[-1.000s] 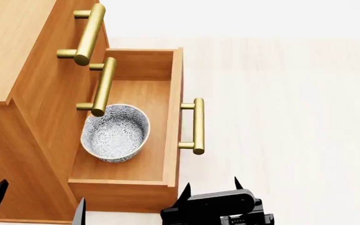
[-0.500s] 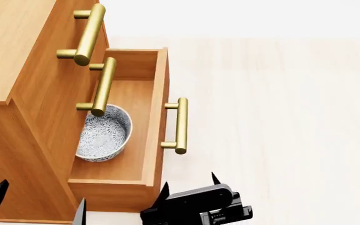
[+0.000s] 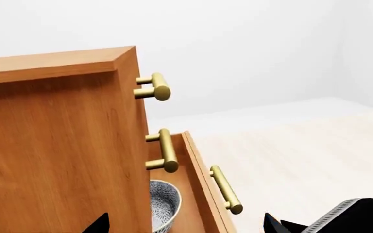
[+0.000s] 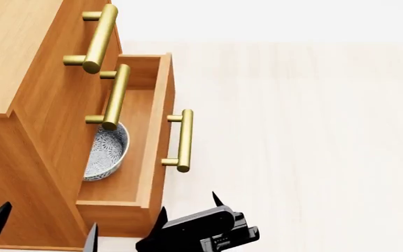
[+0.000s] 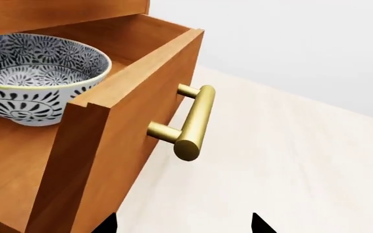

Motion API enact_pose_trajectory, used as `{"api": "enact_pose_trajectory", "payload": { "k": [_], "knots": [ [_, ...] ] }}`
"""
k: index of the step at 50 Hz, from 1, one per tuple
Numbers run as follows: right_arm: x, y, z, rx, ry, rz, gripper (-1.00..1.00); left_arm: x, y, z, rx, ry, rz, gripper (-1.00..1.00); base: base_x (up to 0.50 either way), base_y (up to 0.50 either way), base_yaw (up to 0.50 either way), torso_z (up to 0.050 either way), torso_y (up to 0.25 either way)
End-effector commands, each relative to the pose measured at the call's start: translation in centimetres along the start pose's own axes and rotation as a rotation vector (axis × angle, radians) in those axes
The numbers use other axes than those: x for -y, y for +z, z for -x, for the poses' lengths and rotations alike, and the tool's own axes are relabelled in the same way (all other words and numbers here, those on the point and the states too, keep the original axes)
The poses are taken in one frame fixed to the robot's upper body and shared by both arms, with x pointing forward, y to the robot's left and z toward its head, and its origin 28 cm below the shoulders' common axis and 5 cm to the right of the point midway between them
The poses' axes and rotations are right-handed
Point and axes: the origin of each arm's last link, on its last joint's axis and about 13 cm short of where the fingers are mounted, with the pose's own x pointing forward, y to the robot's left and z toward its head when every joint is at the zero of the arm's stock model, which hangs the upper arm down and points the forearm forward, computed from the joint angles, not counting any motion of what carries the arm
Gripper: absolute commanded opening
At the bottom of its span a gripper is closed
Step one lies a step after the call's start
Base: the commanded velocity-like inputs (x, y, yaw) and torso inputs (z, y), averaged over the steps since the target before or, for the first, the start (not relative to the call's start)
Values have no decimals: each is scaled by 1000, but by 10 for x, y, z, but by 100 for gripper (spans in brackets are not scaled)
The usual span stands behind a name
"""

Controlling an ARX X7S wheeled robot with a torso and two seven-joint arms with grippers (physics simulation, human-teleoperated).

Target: Put the bowl in the bottom drawer of the cabinet and close it.

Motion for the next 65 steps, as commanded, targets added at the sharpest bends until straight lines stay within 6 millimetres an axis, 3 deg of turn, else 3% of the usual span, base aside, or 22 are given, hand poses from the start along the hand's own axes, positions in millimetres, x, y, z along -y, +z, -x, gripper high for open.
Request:
{"api": "enact_pose_trajectory", "payload": {
  "k": [1, 26, 65],
  "knots": [
    [-16, -1, -1, 5, 112, -8, 100, -2, 2, 0, 10, 12, 5, 100, 0, 0, 0, 0, 0],
    [-30, 4, -22, 16, 162, -6, 100, -4, 1, 0, 9, 19, 4, 100, 0, 0, 0, 0, 0],
    [-64, 17, -15, 44, 279, -7, 100, -4, 1, -1, 8, 15, 10, 100, 0, 0, 0, 0, 0]
  ]
}}
